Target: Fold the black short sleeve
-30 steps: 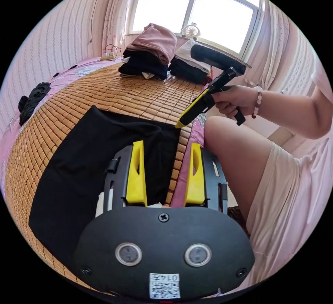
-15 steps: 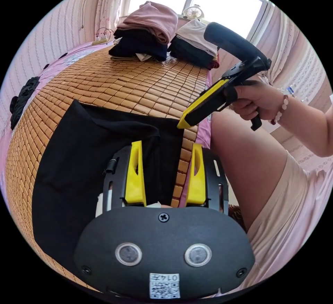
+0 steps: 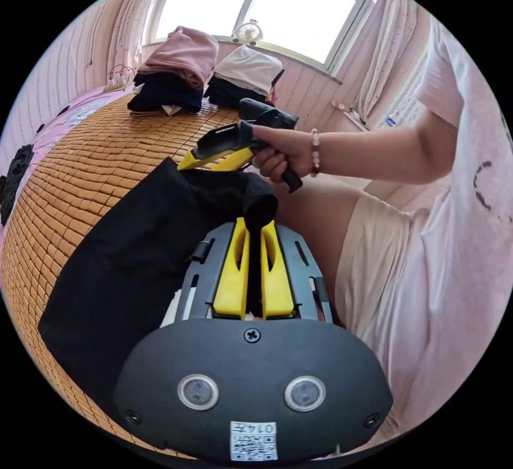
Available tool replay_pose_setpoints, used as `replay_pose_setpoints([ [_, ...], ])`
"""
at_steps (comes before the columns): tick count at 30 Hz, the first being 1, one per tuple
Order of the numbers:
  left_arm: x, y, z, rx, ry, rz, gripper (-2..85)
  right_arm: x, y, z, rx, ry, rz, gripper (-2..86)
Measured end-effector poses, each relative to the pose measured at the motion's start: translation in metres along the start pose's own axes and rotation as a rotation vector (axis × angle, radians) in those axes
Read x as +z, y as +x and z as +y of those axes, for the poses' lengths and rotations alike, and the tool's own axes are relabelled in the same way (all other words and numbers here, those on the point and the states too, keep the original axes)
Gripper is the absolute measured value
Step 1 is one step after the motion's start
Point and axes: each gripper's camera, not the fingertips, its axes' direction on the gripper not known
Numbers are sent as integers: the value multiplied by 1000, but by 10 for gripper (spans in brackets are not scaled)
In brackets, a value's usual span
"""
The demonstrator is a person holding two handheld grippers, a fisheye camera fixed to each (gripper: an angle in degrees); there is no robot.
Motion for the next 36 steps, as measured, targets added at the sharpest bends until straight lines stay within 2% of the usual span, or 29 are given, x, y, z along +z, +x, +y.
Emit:
replay_pose_setpoints([
  [3,-22,17,19,24,25,23,15,-9,9,3,59,133,19,37],
  [7,-47,16,28,-87,113,-16,9,-31,-6,20,3,202,39,18],
  [10,-64,13,24,-151,239,-20,6,-58,-32,32,-66,282,60,15],
  [13,-88,-1,26,-260,378,-22,5,-63,-77,29,-194,274,115,16],
  [15,-111,-14,40,-350,453,-40,6,-43,-107,20,-279,210,154,18],
  [19,-144,-28,71,-459,472,-130,18,64,-156,-6,-417,26,160,35],
  [21,-157,-42,99,-585,414,-215,37,124,-164,-14,-437,-45,174,57],
  [24,-164,-65,138,-806,273,-363,73,211,-159,-21,-462,-149,355,86],
  [27,-173,-86,165,-969,186,-293,91,255,-155,-13,-517,-190,465,101],
  [32,-190,-86,171,-987,236,-352,101,320,-153,11,-743,-264,736,145],
  [36,-184,-93,156,-936,209,-351,123,355,-138,20,-798,-375,786,117],
])
